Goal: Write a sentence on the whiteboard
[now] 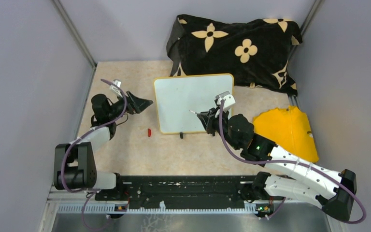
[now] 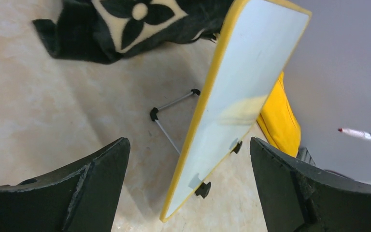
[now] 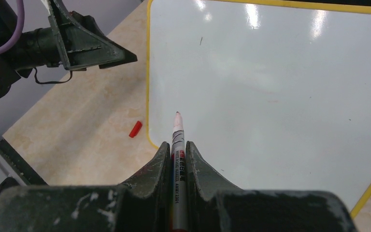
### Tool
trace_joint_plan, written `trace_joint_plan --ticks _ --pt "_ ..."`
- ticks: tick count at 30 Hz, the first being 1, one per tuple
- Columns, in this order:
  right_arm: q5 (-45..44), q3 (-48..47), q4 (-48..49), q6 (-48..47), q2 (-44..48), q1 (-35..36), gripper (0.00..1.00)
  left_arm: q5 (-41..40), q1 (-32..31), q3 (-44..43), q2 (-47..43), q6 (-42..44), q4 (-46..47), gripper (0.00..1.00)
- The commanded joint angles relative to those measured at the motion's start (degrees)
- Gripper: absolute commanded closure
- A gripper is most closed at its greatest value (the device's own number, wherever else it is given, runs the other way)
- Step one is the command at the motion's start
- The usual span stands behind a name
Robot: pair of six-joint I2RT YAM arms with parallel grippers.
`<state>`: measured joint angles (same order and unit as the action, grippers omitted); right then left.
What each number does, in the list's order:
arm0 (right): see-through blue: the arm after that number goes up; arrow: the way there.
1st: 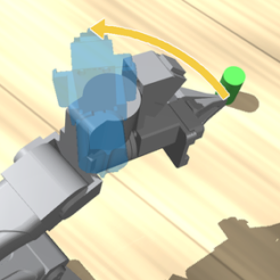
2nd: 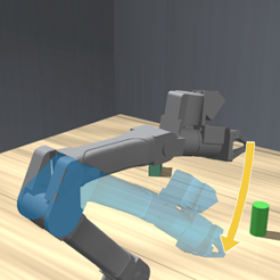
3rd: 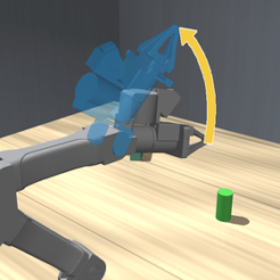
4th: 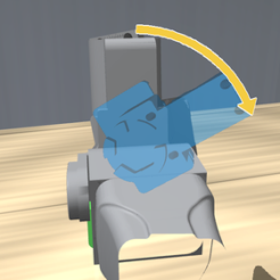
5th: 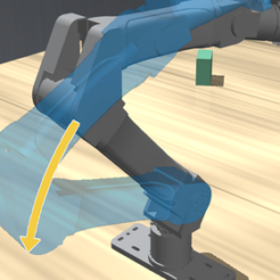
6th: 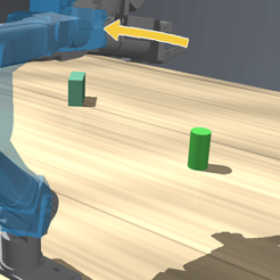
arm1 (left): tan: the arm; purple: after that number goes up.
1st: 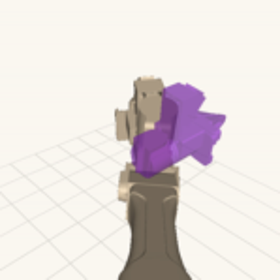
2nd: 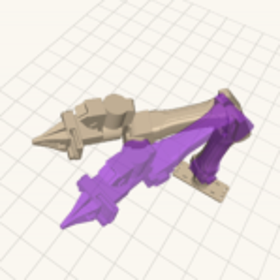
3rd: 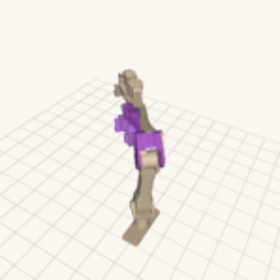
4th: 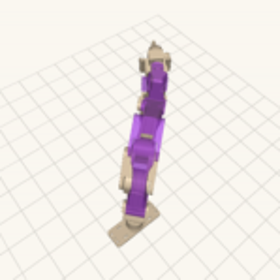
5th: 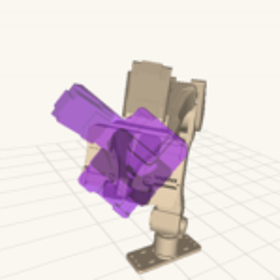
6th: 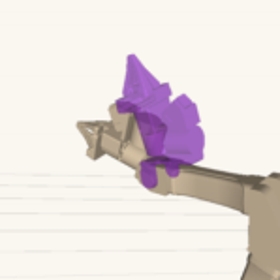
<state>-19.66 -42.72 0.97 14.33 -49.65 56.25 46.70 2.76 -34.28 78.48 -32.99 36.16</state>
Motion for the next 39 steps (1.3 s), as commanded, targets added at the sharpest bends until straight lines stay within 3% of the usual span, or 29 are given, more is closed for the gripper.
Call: trace_joint_plan --ticks 1,5,10,15,20,27,39 --pt "-1.2 0.2 1.7 1.0 1.2 0.5 1.00 10.7 0.4 2.0 2.7 -2.1 14.2 0.03" --pt "-0.9 0.0 1.7 1.0 0.6 0.5 1.00 14.9 0.4 2.0 10.0 -2.9 20.1 0.11" --pt "-1.1 -0.3 1.3 0.9 0.5 0.5 1.00 21.3 0.3 1.6 19.1 -11.1 36.3 0.22" --pt "-1.7 -0.4 1.1 0.7 0.3 0.5 1.00 22.1 -0.5 2.6 24.8 -16.4 51.3 0.26" --pt "-2.0 -1.2 1.1 0.3 -1.1 0.5 1.00 24.0 -2.6 0.7 30.4 -14.6 53.7 0.36" --pt "-2.1 -1.9 1.0 0.5 -2.5 0.5 1.00 23.7 -2.6 0.3 34.6 -18.4 61.8 0.40" --pt "0.2 -3.7 1.9 1.6 -5.8 0.5 1.00 24.0 -2.5 -0.8 37.8 -21.7 66.4 0.49"
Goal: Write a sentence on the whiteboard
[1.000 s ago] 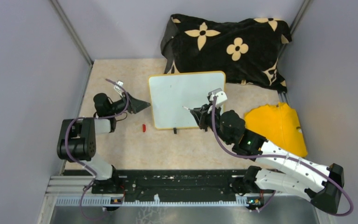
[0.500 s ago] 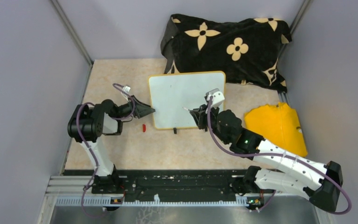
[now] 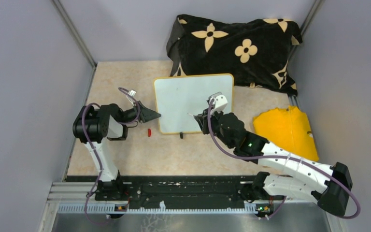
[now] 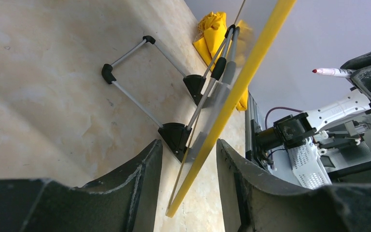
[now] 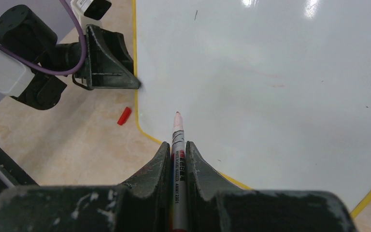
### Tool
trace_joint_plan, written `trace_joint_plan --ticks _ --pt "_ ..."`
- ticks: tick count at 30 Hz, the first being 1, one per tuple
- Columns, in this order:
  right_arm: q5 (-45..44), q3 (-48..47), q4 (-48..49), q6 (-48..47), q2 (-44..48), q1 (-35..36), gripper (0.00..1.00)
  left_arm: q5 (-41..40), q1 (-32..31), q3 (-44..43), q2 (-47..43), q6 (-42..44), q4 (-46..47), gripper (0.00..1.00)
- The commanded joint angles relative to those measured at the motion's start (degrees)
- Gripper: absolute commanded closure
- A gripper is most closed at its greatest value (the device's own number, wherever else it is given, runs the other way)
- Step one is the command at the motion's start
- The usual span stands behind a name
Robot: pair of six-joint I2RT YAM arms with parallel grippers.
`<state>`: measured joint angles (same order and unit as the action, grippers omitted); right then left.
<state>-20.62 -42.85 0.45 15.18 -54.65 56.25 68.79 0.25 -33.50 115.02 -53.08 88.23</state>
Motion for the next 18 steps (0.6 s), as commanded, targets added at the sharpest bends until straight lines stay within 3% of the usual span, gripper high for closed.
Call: trace_joint_plan --ticks 1,9,18 --pt "1.5 -3.7 2.4 0.8 -1.1 0.5 1.00 2.0 -0.1 -1.8 1.4 -1.7 14.3 0.50" --pt "3.9 -5.3 2.5 1.8 -3.4 0.5 1.00 1.8 0.0 -2.6 0.0 -2.5 14.4 0.54" --pt "5.6 -6.6 2.4 2.8 -5.0 0.5 1.00 2.1 -1.6 -5.6 -1.0 -4.0 14.4 0.46"
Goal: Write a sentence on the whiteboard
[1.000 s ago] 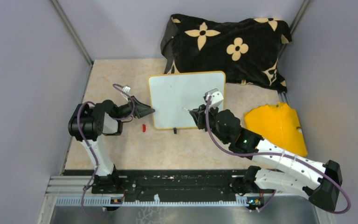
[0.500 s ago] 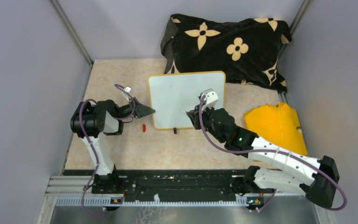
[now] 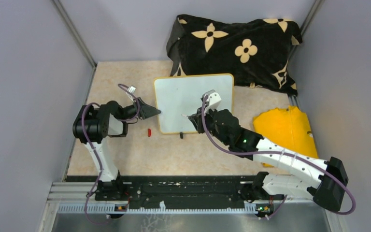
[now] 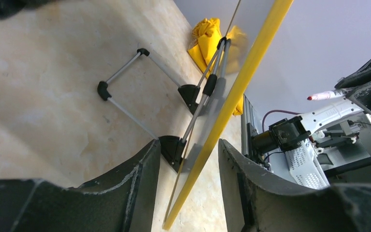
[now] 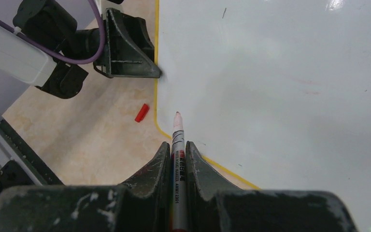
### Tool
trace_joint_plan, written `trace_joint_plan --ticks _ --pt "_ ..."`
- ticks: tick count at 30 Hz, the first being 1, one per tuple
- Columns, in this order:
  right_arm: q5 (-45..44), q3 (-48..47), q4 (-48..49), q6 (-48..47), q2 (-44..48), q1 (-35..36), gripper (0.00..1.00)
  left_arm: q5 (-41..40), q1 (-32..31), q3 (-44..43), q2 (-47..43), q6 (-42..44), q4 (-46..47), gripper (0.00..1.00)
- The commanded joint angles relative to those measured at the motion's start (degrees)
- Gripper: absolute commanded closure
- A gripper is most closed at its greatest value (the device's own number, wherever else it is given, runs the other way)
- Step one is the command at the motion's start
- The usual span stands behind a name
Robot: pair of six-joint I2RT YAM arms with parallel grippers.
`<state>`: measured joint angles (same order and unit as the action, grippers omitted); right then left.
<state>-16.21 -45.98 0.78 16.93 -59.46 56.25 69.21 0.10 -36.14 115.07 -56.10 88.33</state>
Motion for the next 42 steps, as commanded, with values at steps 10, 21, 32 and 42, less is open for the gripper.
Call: trace_joint_plan --ticks 10,21,32,42 --pt "1.6 -3.5 0.4 0.6 0.9 0.5 1.00 5.2 -1.5 -4.1 -2.3 3.5 14.3 0.46" --pt "1.4 -3.1 0.6 0.9 0.5 0.6 1.00 4.0 -1.5 -3.3 -2.2 7.1 14.3 0.58" --pt "2.1 -4.4 1.2 1.5 -1.0 0.5 1.00 3.3 -1.5 -3.4 -1.3 7.5 14.3 0.78" --pt "-3.0 -6.5 4.1 -0.4 -4.1 1.7 1.00 2.9 -1.5 -3.3 -0.9 7.4 14.3 0.86"
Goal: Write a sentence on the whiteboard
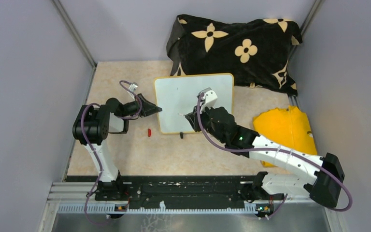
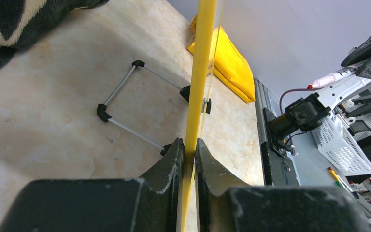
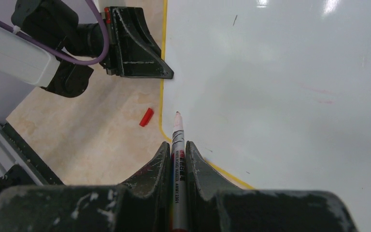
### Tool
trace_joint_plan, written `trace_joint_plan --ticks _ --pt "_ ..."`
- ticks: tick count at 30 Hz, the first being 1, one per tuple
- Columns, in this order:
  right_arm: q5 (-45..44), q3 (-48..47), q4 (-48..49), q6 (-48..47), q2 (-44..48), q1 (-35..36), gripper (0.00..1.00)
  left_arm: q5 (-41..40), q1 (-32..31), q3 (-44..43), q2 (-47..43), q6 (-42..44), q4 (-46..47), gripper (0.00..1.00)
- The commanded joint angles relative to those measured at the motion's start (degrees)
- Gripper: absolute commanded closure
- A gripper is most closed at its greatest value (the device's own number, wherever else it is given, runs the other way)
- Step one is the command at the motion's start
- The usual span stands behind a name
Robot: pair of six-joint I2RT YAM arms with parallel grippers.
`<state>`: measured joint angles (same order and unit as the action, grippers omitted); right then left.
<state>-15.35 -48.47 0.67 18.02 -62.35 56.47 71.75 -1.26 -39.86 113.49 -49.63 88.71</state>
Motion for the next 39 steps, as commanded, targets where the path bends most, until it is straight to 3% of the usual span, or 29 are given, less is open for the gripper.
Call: trace_joint_plan --ticks 1,13,24,39 --pt "-5.2 -4.3 4.8 -1.9 -1.7 1.8 1.00 0.3 -0.1 0.4 0.6 0.9 13.9 0.87" --pt "-17.6 -9.9 12.2 -5.5 -11.8 2.1 1.00 0.1 -0.1 0.4 1.1 0.8 13.9 0.94" --pt "-17.8 -16.3 14.2 -7.4 -20.0 2.1 1.00 0.0 -0.1 0.2 1.2 0.5 13.9 1.00" --pt "-22.0 -20.0 13.0 -8.7 -24.5 2.1 1.00 0.1 -0.1 0.0 1.6 -0.1 13.9 1.00"
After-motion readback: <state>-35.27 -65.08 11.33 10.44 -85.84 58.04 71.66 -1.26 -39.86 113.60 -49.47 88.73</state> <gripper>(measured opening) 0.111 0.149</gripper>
